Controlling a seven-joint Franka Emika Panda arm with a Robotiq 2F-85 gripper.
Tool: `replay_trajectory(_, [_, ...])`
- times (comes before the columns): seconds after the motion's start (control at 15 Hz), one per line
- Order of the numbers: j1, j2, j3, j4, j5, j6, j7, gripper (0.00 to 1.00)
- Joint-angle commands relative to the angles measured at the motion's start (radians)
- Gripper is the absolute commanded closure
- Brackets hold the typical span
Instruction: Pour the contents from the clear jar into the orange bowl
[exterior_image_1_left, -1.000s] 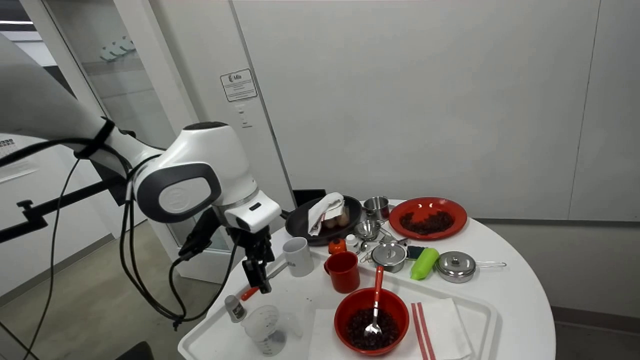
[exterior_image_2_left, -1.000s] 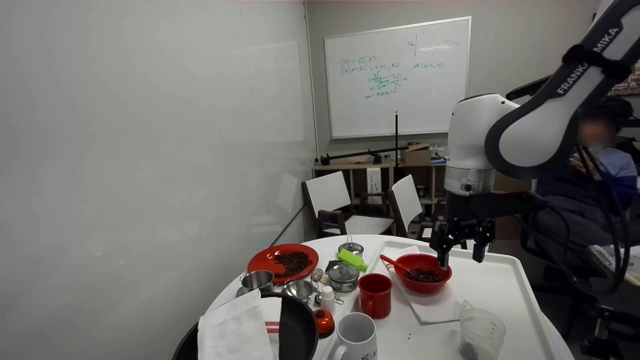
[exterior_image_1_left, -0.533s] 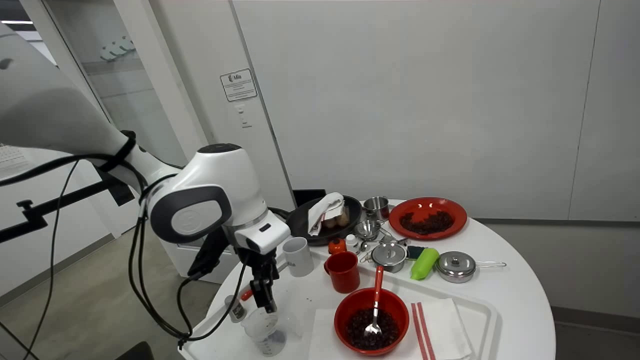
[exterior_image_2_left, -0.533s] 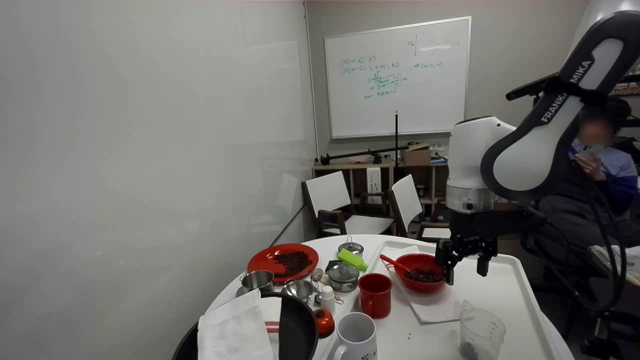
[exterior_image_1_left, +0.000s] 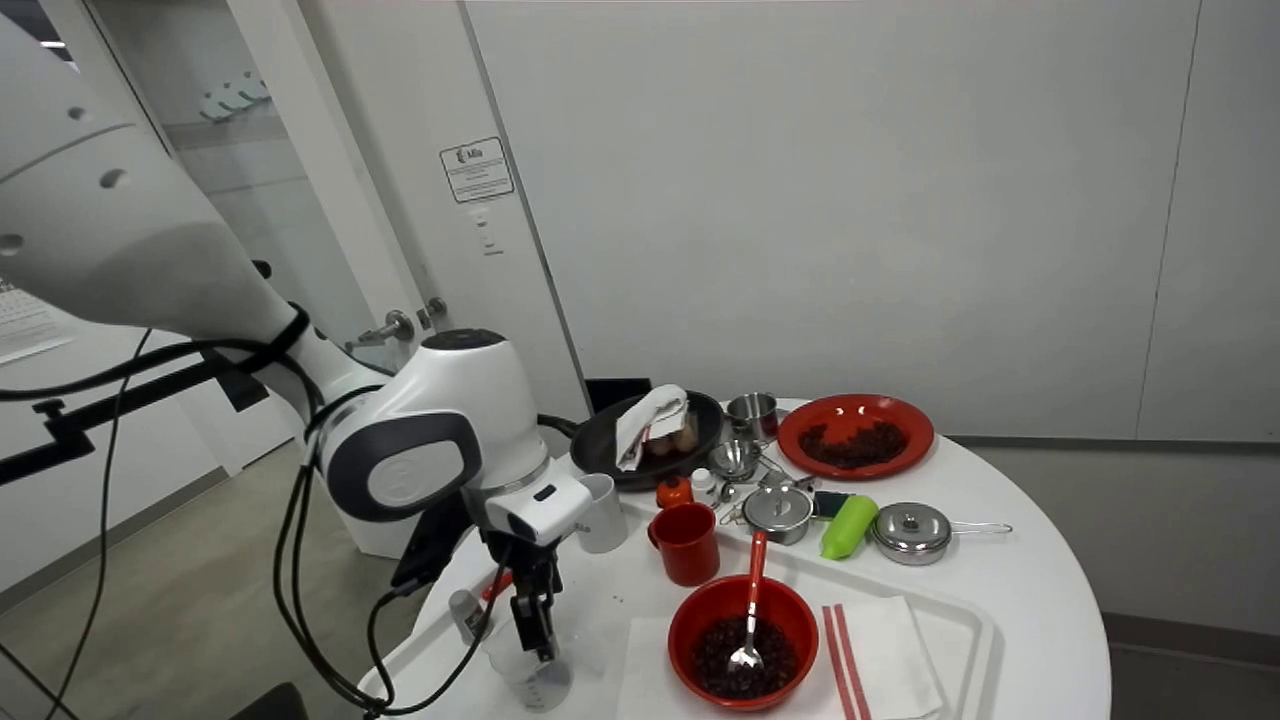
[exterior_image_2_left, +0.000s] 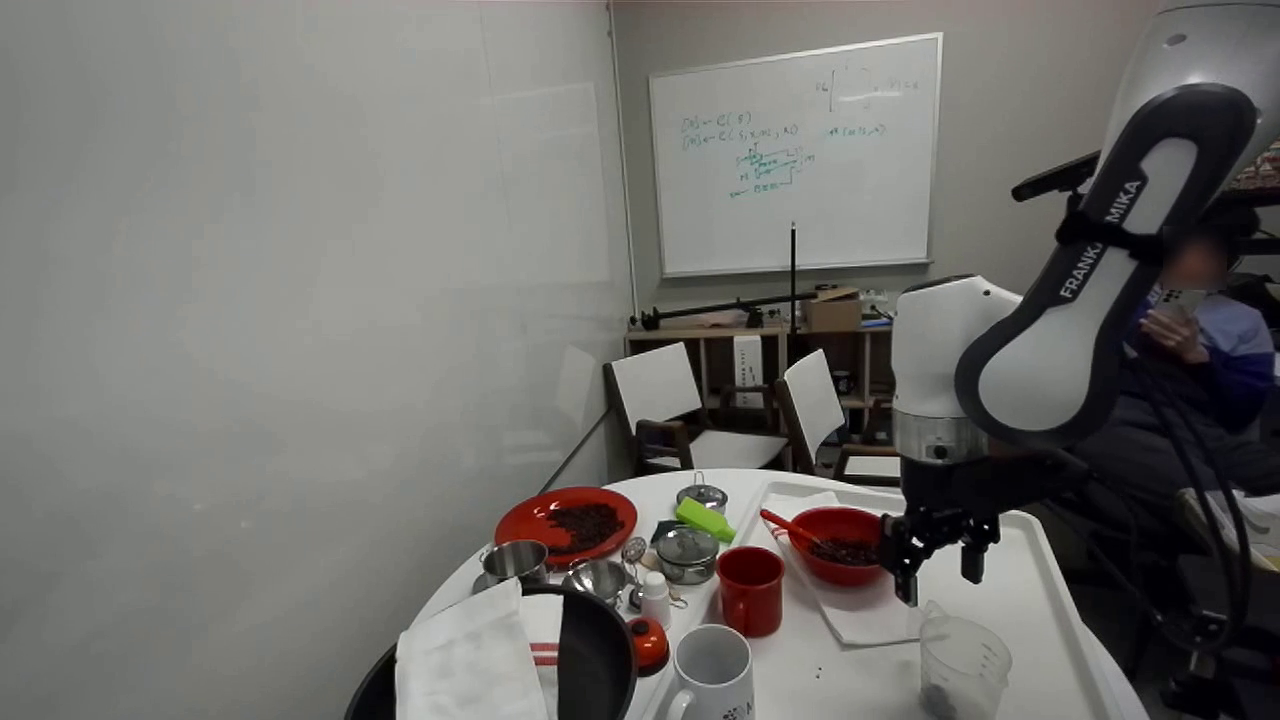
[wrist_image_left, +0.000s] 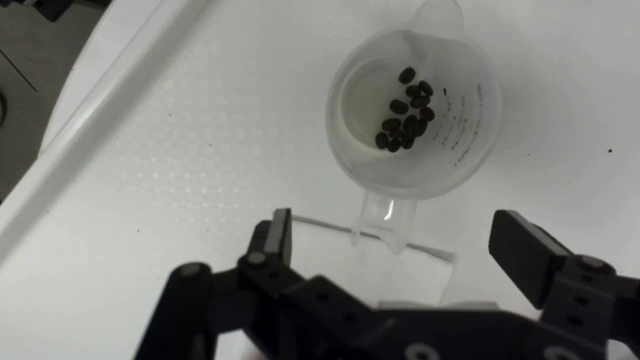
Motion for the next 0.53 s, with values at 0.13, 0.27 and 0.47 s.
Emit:
replay_trajectory(0.13, [0.101,0.104,-0.101,0.048,-0.086,0.068,0.080,0.00])
replay_trajectory(0.27, [0.147,0.133,-0.153,0.061,-0.135,0.091,0.128,0.00])
replay_trajectory(0.47, [0.205,0.171,-0.209,0.081,-0.177,0.111,0.190,0.00])
